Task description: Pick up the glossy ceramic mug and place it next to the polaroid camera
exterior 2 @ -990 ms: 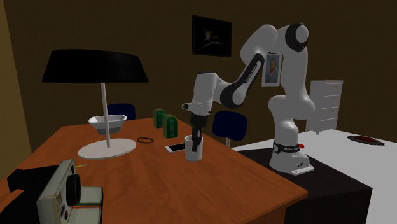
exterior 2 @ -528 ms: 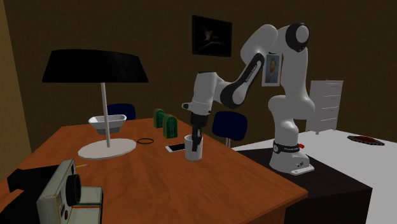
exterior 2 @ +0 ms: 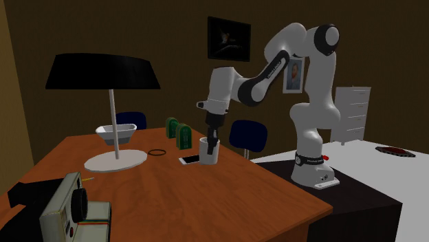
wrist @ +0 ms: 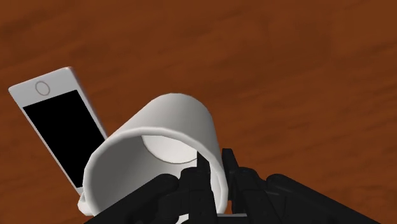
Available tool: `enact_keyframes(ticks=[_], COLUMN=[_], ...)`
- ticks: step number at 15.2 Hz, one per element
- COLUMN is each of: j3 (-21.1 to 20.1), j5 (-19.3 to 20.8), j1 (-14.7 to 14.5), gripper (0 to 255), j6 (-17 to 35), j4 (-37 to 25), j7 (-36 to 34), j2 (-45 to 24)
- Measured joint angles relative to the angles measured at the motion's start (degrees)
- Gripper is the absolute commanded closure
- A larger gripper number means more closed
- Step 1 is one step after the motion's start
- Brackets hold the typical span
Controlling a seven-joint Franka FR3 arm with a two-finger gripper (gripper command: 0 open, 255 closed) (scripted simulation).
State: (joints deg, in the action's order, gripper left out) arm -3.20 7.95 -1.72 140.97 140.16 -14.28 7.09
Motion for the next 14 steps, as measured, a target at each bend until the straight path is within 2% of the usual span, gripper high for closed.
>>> enact_keyframes(ticks=[14], j3=[0.11], j5=[-1.81], j1=[-0.47], gripper=[255], j6=[-11.37], j4=[-5.45], j7=[1.92], j2=[6.01])
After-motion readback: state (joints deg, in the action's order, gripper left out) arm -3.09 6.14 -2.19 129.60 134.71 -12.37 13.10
